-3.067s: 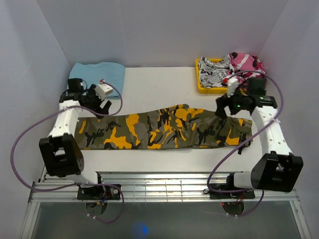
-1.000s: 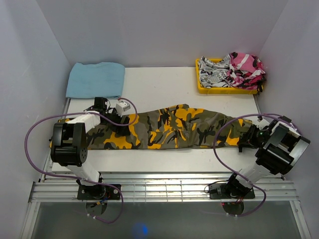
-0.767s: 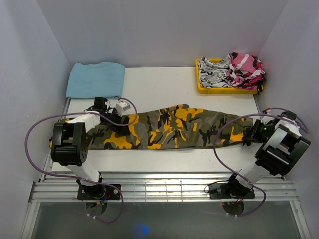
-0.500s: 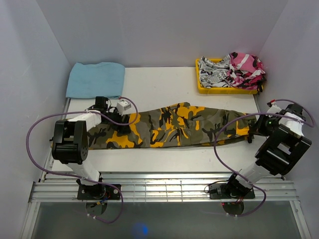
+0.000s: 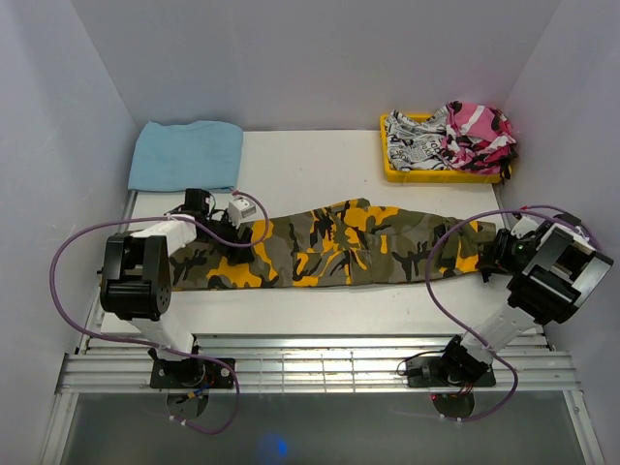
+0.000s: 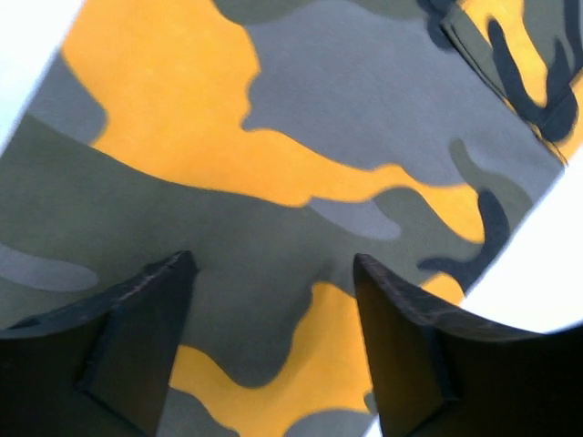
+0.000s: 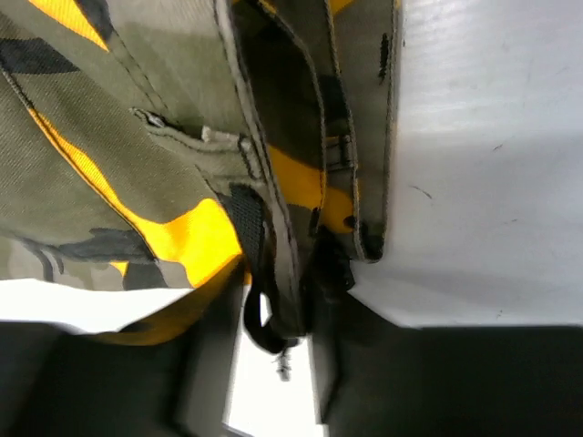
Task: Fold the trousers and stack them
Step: Fold the trousers
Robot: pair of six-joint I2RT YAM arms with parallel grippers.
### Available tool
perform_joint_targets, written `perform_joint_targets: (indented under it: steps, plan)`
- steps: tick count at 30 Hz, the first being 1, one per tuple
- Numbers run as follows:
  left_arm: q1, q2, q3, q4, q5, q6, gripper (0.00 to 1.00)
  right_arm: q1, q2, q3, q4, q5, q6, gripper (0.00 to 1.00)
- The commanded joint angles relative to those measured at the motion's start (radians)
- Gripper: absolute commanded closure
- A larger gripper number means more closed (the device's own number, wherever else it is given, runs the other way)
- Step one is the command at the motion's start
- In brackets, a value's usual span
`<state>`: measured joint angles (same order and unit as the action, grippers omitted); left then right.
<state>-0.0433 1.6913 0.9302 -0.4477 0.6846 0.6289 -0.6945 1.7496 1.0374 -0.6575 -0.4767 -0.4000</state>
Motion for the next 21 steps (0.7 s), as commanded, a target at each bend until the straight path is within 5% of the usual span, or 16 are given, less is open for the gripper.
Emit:
perform_joint_targets:
  steps: [1,7,12,16,21]
  plan:
    - [-0.001,-0.098,-0.019,-0.173,0.041,0.097,0.16,-0.017,0.033,0.018,0.018,0.078,-0.109,0.53]
    - [-0.045,-0.183,0.244,-0.203,0.291,-0.026,0.02,-0.002,-0.185,0.151,-0.152,-0.106,-0.243,0.18]
    - [-0.22,-0.021,0.511,0.048,0.129,-0.406,0.02,0.079,-0.254,0.223,-0.119,-0.079,-0.194,0.18]
    - [-0.389,0.212,0.744,0.159,0.023,-0.52,0.02,0.168,-0.265,0.19,-0.042,-0.085,-0.155,0.23]
    - [-0.484,0.549,1.128,0.106,-0.013,-0.577,0.19,0.23,-0.158,0.167,-0.01,-0.022,-0.175,0.23]
